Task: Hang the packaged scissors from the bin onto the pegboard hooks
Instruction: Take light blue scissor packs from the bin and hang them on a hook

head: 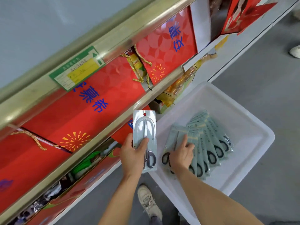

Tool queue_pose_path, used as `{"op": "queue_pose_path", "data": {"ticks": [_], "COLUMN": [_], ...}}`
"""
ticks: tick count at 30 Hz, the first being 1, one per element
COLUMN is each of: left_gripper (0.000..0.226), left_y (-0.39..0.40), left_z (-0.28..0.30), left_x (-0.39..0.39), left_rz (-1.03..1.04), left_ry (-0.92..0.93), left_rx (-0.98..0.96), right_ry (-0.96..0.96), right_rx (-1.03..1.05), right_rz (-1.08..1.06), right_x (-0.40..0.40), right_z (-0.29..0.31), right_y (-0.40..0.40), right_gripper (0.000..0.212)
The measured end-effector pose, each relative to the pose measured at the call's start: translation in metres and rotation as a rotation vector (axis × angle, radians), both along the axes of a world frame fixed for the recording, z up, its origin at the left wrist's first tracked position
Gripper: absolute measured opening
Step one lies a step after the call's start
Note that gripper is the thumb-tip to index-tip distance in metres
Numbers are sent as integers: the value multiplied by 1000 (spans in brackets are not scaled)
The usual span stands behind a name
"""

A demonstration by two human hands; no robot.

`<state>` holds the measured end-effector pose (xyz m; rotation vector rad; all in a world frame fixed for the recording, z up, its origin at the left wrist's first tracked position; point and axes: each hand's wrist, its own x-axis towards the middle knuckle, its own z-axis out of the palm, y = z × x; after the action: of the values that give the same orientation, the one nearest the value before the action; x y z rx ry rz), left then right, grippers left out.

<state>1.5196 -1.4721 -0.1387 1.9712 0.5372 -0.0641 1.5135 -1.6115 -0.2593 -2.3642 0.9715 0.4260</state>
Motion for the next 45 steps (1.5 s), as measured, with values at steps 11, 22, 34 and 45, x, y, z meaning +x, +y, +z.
{"op": "queue_pose_path", "data": {"ticks": [11,22,34,45], "left_gripper": [31,73,76,73], "left_y": [8,21,80,137], "left_z": [53,193,344,436], "left_x": [-16,-15,13,24], "left_rz": [189,334,451,520], "left_ry": [-170,-544,-830,-1057], "left_rx": [-216,-190,-123,-101], "right_ry": [-335,-711,-1078,-1204], "right_rx": [367,581,960,1141], "right_rz": [-291,-122,88,309], "right_x": [-11,2,41,51], "right_z": [78,253,437,540], "right_y": [-5,-3,48,124], "right_gripper": [52,53,47,46]}}
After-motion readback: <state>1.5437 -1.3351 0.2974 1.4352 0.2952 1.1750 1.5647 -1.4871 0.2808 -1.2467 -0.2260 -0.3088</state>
